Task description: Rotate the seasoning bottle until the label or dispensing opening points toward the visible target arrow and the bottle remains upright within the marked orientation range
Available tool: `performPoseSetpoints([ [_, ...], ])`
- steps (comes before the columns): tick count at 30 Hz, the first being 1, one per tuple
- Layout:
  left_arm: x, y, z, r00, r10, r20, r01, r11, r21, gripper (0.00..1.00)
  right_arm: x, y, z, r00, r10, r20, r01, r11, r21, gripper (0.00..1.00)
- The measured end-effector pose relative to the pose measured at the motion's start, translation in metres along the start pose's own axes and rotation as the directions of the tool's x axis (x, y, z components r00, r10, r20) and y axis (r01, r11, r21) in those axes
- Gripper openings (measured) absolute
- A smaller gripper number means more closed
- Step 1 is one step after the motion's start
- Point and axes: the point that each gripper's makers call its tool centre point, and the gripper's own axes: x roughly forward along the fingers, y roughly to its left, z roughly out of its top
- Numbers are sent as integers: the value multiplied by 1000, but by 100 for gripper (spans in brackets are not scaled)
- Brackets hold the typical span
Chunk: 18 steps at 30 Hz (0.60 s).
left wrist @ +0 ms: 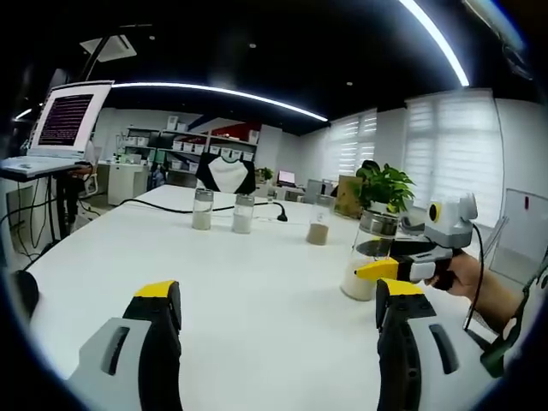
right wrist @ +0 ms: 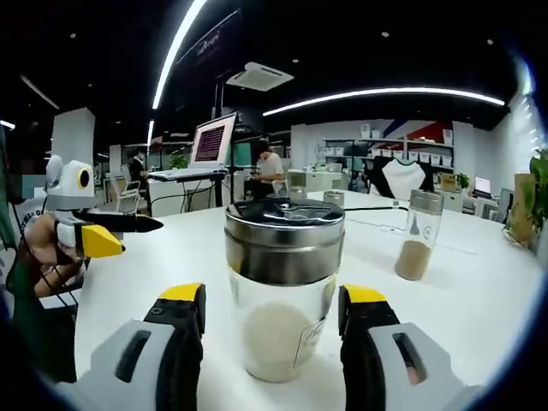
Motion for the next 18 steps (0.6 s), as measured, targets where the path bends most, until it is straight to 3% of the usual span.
performPoseSetpoints([
  [3, 0, 0, 0, 1000, 0, 2, 0, 1000, 2, 99, 0, 5, 4, 995, 82, 48, -87, 991, 106, 67],
  [4, 0, -1, 0, 1000, -4, 3, 4, 1000, -4, 99, 0, 4, 3, 995, 92, 48, -97, 990, 106, 66],
  [7, 0, -1, 1, 1000, -7, 4, 7, 1000, -3, 99, 0, 8, -2, 985, 173, 9, -173, 984, 34, 66],
  [9, -1, -1, 2, 1000, -8, 9, 8, 1000, -4, 99, 0, 8, 6, 979, 198, 41, -197, 980, -22, 66],
  [11, -1, -1, 2, 1000, -6, 9, 6, 1000, -2, 99, -1, 5, 7, 976, 214, 36, -214, 977, -14, 66],
  [18, -1, 0, 1, 1000, -4, 6, 4, 1000, -4, 99, -5, 7, 15, 939, 339, 66, -336, 941, -44, 61],
])
